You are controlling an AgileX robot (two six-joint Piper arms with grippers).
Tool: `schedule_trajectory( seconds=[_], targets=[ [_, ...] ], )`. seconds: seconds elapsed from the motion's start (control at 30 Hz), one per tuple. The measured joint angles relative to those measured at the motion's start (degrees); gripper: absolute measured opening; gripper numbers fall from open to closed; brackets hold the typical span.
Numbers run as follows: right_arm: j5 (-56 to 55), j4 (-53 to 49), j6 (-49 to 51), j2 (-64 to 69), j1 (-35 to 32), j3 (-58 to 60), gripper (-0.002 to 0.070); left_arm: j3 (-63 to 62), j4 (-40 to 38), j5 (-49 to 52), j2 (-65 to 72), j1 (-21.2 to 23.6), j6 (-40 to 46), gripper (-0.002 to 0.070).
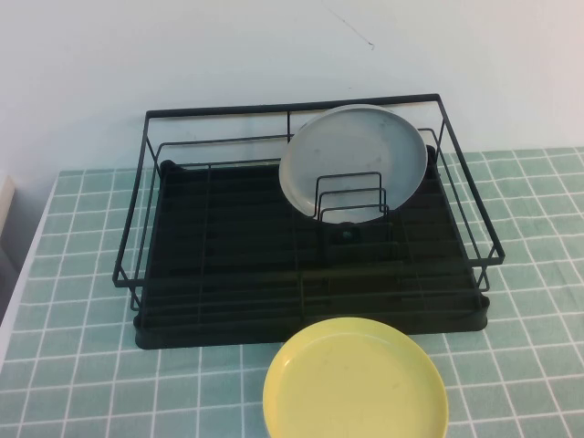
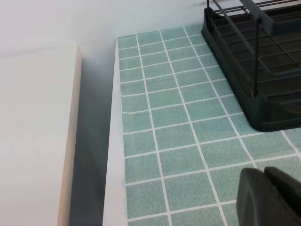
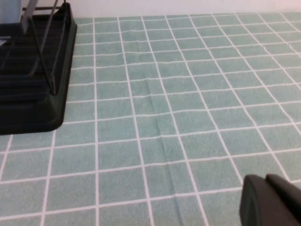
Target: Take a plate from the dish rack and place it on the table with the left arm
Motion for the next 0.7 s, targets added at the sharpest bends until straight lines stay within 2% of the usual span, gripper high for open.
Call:
schedule_trajectory(
  seconds=[0.7],
  targets=[
    [0.0,0.0,0.0,0.0,0.0,0.0,-0.0002,0.0,0.0,-0.3,0.0,0.0,-1.4,-0.0003]
  ],
)
